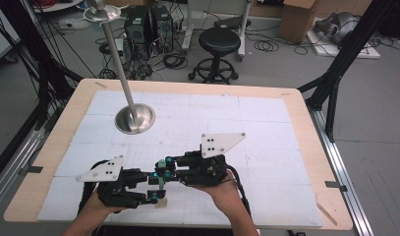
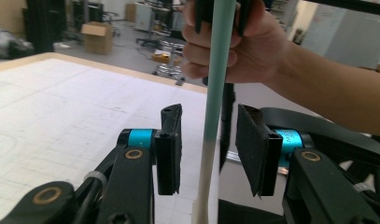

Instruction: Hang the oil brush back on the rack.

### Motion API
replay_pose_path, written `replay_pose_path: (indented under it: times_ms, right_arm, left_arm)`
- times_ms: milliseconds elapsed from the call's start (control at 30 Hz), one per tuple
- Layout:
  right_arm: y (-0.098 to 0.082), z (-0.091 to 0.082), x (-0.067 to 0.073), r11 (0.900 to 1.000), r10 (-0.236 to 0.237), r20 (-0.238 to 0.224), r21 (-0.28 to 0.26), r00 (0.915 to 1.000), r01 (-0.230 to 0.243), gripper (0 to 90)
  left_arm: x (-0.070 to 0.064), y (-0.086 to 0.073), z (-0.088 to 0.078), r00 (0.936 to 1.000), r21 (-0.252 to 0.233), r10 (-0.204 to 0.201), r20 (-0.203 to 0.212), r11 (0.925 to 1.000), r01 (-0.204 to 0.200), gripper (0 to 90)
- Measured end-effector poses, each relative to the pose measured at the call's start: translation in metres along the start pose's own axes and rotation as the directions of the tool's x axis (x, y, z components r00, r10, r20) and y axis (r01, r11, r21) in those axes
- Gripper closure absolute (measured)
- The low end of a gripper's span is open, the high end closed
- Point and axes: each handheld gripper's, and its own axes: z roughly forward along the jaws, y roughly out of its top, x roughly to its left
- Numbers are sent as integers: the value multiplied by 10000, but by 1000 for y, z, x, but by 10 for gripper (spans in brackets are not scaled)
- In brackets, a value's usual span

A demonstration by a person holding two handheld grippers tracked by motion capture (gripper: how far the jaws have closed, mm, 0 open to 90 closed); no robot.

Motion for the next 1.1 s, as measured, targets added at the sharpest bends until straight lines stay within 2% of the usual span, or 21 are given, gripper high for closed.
replay_pose_path:
  times_ms: [133,267,367,533,600,667,800,833,867,900,967,1000,1067,1100]
  right_arm:
    - [0,1,-2,10000,-10,-579,-11,9983,10,832]
    - [0,2,-3,10000,-42,-994,-36,9950,38,832]
    - [0,4,-4,9999,-119,-1491,-107,9888,104,832]
    - [0,4,-4,9998,-140,-1776,-151,9840,115,832]
    - [0,4,-5,9999,-134,-1722,-126,9850,114,832]
    - [0,4,-6,9999,-87,-1693,-118,9855,68,831]
    - [0,3,-5,9998,-72,-1274,-212,9918,46,819]
    - [0,3,-4,9998,-36,-1105,-203,9939,13,783]
    - [0,3,-4,9996,27,-831,-273,9965,-49,680]
    - [0,3,-4,9991,221,-533,-342,9983,-240,615]
    - [0,2,-3,9979,442,130,-476,9989,-435,531]
    - [0,2,-2,9977,431,525,-545,9977,-403,508]
    - [-1,1,1,9958,646,1407,-738,9879,-546,438]
    - [-1,0,2,9959,628,1703,-756,9834,-505,449]
  left_arm:
    - [2,-1,1,9985,41,-64,540,10000,61,618]
    - [1,-2,2,9956,19,-32,941,10000,31,676]
    - [1,-3,4,9937,55,-63,1122,10000,57,686]
    - [0,-4,5,9923,88,119,1235,9999,-131,776]
    - [-2,-4,6,9934,40,239,1121,9997,-245,826]
    - [-3,-4,6,9949,12,329,954,9994,-332,834]
    - [-3,-3,5,9979,37,398,521,9992,-400,839]
    - [-3,-3,5,9985,74,389,378,9992,-392,840]
    - [-4,-3,5,9991,106,392,176,9992,-394,840]
    - [-3,-3,5,9992,118,405,11,9991,-405,840]
    - [-3,-3,5,9985,61,362,-409,9993,-360,840]
    - [-3,-3,4,9976,24,368,-584,9993,-367,840]
    - [-3,-3,4,9942,-20,366,-1016,9993,-370,840]
    - [-3,-3,4,9916,-38,395,-1233,9992,-403,840]
